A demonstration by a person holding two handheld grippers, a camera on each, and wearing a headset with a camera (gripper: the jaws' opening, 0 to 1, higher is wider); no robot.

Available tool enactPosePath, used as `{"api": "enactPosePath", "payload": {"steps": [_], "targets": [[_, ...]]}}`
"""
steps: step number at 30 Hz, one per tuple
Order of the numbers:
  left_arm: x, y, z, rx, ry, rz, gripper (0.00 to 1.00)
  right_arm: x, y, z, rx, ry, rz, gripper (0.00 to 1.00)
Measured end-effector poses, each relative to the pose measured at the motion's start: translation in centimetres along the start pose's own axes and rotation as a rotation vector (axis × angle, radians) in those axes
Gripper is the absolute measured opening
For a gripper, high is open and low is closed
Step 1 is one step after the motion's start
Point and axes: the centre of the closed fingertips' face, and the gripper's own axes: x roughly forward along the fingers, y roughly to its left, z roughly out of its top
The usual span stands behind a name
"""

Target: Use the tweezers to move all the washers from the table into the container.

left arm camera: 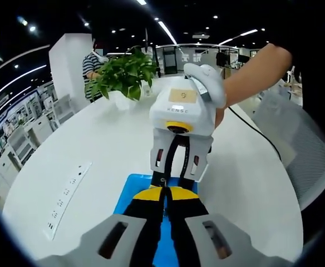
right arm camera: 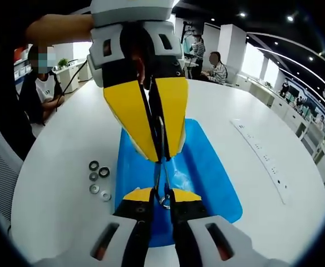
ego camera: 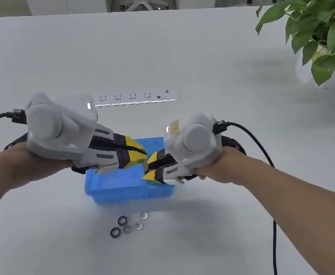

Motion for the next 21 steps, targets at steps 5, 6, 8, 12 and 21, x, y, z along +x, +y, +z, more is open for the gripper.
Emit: {"api": "enactPosePath", "payload": {"steps": [5, 6, 8, 12, 21], "targets": [[0.0, 0.0, 0.1, 0.004, 0.000, -0.001, 0.06, -0.2, -0.3, 0.4, 0.003, -0.010, -0.013, 0.15], [-0.1, 0.0, 0.1, 0.004, 0.000, -0.002, 0.06, -0.3, -0.3, 0.4, 0.003, -0.011, -0.015, 0.16], [-0.1, 0.0, 0.2, 0.005, 0.002, -0.001, 0.06, -0.4, -0.2, 0.5, 0.004, -0.011, -0.015, 0.16], [-0.3, -0.1, 0.3, 0.000, -0.001, -0.006, 0.06, -0.7, -0.1, 0.7, 0.006, -0.011, -0.020, 0.18], [-0.8, -0.2, 0.8, -0.004, -0.008, 0.001, 0.06, -1.9, -0.1, 1.3, 0.012, -0.013, -0.043, 0.23]]}}
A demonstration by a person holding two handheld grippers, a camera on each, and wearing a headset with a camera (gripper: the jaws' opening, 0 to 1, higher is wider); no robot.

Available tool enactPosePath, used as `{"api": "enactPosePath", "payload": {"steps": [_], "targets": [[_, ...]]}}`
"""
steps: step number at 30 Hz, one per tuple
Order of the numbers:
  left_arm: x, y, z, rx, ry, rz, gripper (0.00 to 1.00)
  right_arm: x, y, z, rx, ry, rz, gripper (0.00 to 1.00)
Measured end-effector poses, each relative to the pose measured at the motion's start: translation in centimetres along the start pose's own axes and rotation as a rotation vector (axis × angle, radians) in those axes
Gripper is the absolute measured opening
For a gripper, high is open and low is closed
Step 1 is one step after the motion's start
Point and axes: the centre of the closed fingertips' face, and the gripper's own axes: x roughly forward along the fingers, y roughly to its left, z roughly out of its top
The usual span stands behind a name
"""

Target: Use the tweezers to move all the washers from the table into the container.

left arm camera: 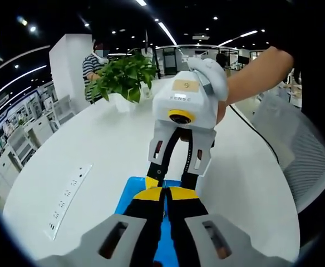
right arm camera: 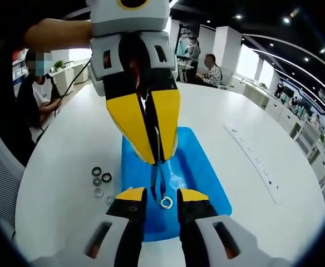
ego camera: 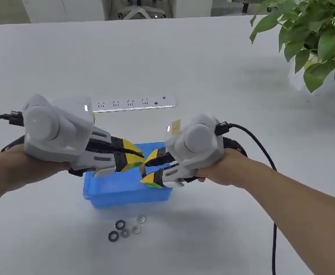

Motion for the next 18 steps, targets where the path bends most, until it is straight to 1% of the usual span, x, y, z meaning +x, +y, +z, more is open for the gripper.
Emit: {"api": "enactPosePath", "payload": {"steps": [13, 18], "targets": [[-1.5, -0.2, 0.8, 0.001, 0.002, 0.021, 0.06, -2.4, 0.4, 0.5, 0.017, 0.013, -0.046, 0.32], [-2.1, -0.4, 1.1, 0.002, 0.003, 0.029, 0.06, -3.4, 0.6, 0.4, 0.046, 0.017, -0.070, 0.37]]}}
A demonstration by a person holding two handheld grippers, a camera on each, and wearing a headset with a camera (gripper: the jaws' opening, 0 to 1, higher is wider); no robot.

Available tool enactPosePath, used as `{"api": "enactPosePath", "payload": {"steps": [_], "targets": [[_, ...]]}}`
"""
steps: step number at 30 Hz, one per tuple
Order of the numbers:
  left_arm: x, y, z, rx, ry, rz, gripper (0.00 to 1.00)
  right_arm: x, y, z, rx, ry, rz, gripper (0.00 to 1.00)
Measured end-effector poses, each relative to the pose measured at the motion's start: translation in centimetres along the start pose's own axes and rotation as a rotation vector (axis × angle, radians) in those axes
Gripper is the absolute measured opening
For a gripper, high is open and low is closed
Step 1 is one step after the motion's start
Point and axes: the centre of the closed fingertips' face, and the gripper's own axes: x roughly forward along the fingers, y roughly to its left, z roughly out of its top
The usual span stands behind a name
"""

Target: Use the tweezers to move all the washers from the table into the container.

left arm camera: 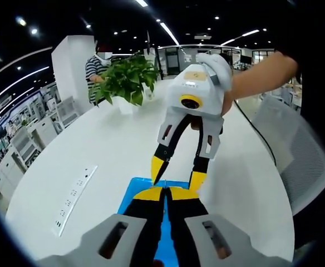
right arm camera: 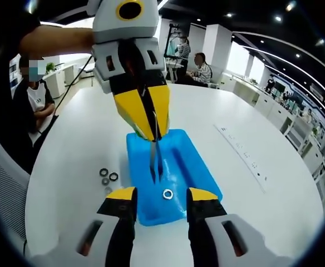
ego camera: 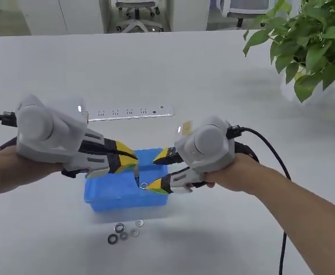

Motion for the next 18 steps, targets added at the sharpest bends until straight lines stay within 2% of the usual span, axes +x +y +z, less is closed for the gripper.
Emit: {"api": "enactPosePath", "payload": {"steps": [18], "targets": [[-2.2, -1.1, 1.4, 0.004, -0.004, 0.023, 0.06, -3.3, 1.6, -0.9, 0.071, 0.000, -0.063, 0.54]]}}
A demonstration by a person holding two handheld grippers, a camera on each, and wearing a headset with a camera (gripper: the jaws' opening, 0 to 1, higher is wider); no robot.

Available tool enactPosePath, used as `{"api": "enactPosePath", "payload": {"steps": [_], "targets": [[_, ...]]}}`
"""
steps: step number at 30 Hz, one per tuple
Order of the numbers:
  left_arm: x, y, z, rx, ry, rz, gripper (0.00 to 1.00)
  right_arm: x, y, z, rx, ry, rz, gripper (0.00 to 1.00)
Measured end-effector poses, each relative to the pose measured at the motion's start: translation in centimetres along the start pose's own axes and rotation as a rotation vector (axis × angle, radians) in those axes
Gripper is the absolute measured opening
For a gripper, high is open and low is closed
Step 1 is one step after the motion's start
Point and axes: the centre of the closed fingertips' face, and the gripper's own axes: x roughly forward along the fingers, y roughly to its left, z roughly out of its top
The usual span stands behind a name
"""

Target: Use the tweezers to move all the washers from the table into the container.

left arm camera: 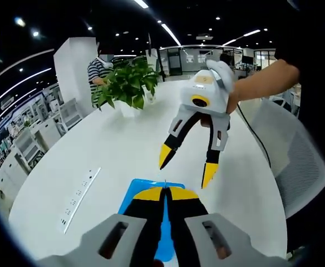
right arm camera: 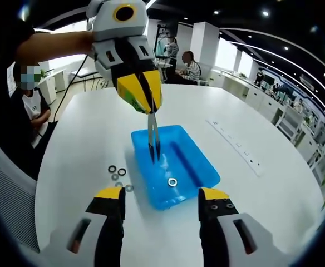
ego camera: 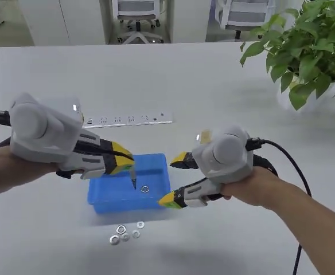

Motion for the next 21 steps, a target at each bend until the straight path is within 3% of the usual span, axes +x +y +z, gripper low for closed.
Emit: {"api": "enactPosePath", "payload": {"steps": [21], "targets": [[-1.2, -2.4, 0.6, -0.008, -0.001, -0.013, 0.06, -1.5, 2.4, -1.1, 0.058, -0.026, -0.010, 0.69]]}}
